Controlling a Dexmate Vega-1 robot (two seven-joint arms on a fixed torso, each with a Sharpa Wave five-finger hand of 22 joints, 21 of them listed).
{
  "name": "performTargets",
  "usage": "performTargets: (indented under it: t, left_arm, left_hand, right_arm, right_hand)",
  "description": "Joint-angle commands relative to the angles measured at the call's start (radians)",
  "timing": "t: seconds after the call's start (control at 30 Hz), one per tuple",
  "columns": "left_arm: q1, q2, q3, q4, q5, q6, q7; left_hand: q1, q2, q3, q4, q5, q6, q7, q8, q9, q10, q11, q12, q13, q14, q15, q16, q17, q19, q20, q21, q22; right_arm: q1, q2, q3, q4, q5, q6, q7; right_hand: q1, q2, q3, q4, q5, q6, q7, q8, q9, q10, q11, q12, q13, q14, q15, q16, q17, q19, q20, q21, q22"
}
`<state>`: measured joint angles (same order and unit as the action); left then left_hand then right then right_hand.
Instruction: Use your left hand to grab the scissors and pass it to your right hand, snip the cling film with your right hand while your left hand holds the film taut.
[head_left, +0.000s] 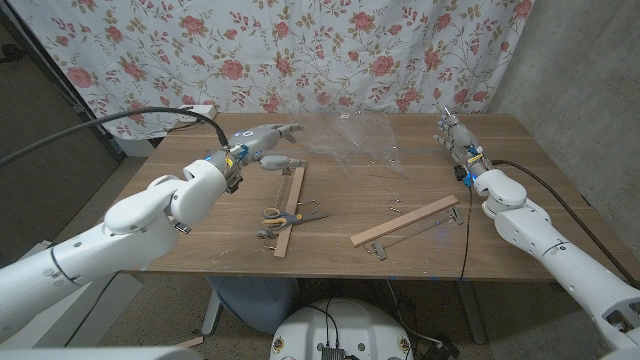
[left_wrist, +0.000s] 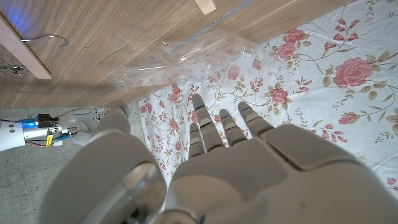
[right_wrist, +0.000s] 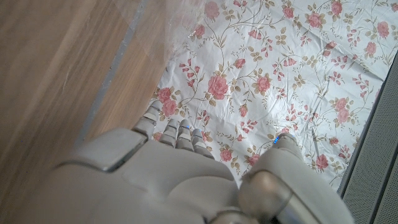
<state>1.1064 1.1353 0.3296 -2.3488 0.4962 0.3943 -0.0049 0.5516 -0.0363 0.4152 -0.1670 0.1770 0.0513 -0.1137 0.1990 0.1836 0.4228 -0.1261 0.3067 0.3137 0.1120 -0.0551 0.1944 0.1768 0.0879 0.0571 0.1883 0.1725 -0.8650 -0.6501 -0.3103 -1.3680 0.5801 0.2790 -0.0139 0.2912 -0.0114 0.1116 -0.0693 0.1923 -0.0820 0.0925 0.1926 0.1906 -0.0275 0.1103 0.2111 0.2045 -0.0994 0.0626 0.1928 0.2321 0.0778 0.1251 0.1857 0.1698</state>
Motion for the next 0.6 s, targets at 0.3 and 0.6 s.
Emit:
performTargets:
  t: [0.3,0.6]
  left_arm:
    - [-0.163,0.006,0.11,-0.064,0.068,0.138,-0.317]
    - [-0.171,0.005,0.134,-0.064,0.108,0.121,-0.324]
  left_hand:
    - [0.022,0.0,0.009,0.005,0.002,-0.047,0.015,-0.013,0.003,-0.028,0.0,-0.02,0.005,-0.03,0.015,-0.007,0.0,-0.019,0.002,-0.003,0.0]
    - [0.046,0.007,0.017,0.002,0.004,-0.081,0.016,-0.016,0.003,-0.022,-0.007,-0.023,0.009,-0.039,0.01,-0.005,0.0,-0.026,-0.007,-0.003,-0.001]
  right_arm:
    - [-0.015,-0.023,0.011,-0.065,-0.016,-0.079,-0.079]
    - [-0.016,-0.013,0.017,-0.045,0.006,-0.06,-0.056]
  right_hand:
    - [0.005,0.012,0.001,-0.009,-0.002,0.012,-0.012,0.009,0.001,0.015,-0.004,0.002,0.0,0.009,-0.002,0.011,-0.002,0.009,0.022,0.008,0.002]
    - [0.005,0.021,0.004,-0.008,-0.003,0.019,-0.014,0.01,0.001,0.022,-0.004,0.003,0.0,0.013,-0.004,0.014,-0.004,0.013,0.022,0.009,0.002]
